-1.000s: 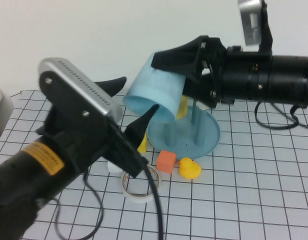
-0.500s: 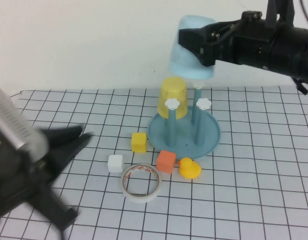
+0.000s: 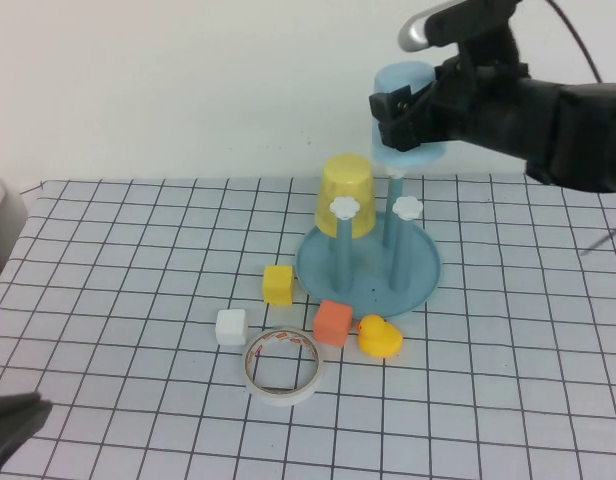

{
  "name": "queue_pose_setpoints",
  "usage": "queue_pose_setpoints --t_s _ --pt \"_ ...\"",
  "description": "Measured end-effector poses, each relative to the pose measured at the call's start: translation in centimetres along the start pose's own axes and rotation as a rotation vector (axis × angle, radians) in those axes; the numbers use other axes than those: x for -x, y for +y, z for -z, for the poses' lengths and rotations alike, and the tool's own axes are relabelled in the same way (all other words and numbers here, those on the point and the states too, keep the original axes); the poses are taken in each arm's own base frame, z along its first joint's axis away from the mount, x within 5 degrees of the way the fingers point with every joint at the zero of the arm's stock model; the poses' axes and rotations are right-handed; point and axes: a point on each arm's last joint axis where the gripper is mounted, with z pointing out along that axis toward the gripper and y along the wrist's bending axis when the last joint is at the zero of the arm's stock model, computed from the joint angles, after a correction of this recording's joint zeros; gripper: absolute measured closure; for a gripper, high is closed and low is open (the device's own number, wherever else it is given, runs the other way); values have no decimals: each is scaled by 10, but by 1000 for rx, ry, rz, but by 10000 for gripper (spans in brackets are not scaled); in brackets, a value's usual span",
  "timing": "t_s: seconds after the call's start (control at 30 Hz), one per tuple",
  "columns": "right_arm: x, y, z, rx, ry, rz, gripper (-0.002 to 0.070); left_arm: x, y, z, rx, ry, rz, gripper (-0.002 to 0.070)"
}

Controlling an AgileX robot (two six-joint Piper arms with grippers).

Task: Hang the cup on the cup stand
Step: Place the cup on the cup holder

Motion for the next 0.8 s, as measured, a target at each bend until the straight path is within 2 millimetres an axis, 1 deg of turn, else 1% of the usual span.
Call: queue_pose_setpoints --t_s 0.13,0.2,0.33,0.43,0.63,0.8 --pt "-10 -3 -26 -33 25 12 90 -14 -2 7 6 14 27 675" --pt "-12 -4 -35 -36 25 13 90 -21 -4 10 9 2 34 675" --pt "-19 -5 -50 -53 39 15 90 -36 -7 16 13 -25 60 675" --pt "-27 -7 -59 -70 58 15 90 -42 -8 19 15 -38 76 675" --pt "-42 -9 -69 -97 96 1 89 -47 -9 21 17 -46 89 675" --pt "-45 -14 -69 -158 116 -6 87 -47 -9 21 19 -44 94 675"
